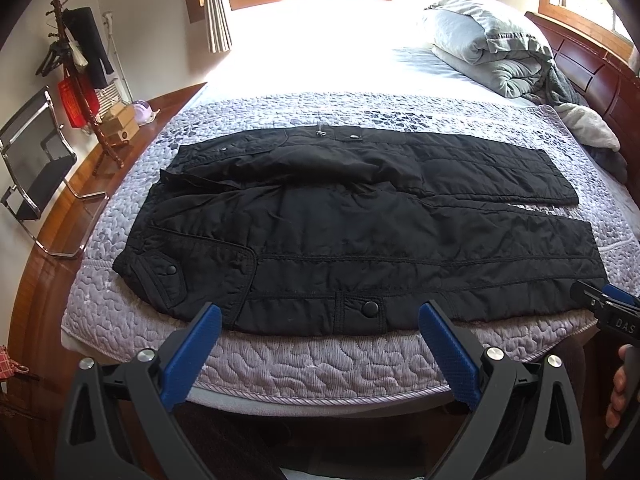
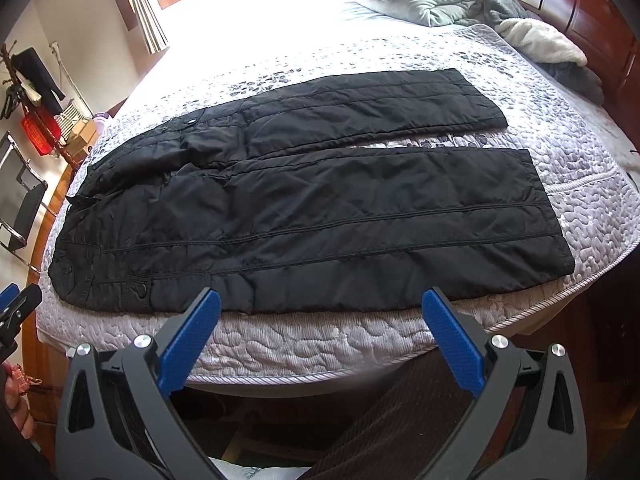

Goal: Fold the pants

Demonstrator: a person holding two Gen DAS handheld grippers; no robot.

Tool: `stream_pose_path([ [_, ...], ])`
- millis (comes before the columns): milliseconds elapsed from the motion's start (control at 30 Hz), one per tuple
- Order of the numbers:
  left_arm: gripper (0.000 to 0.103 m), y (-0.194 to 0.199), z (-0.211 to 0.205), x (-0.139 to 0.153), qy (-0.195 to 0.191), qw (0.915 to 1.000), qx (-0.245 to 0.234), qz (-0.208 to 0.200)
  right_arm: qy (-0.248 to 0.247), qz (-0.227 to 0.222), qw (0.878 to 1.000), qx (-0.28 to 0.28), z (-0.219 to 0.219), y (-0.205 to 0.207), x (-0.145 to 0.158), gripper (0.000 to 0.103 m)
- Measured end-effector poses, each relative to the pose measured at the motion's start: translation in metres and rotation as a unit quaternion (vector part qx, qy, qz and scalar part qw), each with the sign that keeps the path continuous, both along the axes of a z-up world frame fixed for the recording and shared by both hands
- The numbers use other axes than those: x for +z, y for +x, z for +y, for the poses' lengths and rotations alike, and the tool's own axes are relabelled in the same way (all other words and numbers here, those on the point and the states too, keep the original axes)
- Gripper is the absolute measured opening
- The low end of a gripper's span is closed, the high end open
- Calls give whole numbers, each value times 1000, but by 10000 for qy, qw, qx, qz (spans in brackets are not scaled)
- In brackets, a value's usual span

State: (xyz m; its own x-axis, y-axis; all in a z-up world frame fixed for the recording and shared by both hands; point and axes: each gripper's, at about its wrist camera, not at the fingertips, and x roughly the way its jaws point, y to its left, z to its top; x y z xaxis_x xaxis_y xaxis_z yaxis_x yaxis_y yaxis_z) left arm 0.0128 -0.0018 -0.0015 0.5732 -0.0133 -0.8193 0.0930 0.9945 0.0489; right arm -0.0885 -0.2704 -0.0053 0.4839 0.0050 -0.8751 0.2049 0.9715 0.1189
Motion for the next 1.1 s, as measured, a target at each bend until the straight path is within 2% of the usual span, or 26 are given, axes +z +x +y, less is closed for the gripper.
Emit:
stream_pose_path([
  [533, 99, 8, -5, -5, -2, 9999, -24, 98, 31, 46, 10000, 41, -7, 8, -6, 100],
  [767, 99, 23, -2, -14, -107, 9994, 54, 327, 152, 56, 9996, 227, -11, 24, -12, 101],
  [867, 99, 44, 1, -20, -204, 9986, -23, 498, 379, -23, 9979, 528, -20, 48, -13, 101],
  [933, 99, 67, 1, -25, -82, 9980, -59, 618, 638, -90, 9946, 811, -30, 70, -13, 101],
  [967, 99, 82, 0, -28, -17, 9970, -157, 764, 791, -144, 9920, 978, -36, 85, -13, 101],
  [1100, 99, 156, 2, -35, -182, 9930, -505, 1053, 1137, -223, 9820, 1489, -59, 156, -16, 100],
])
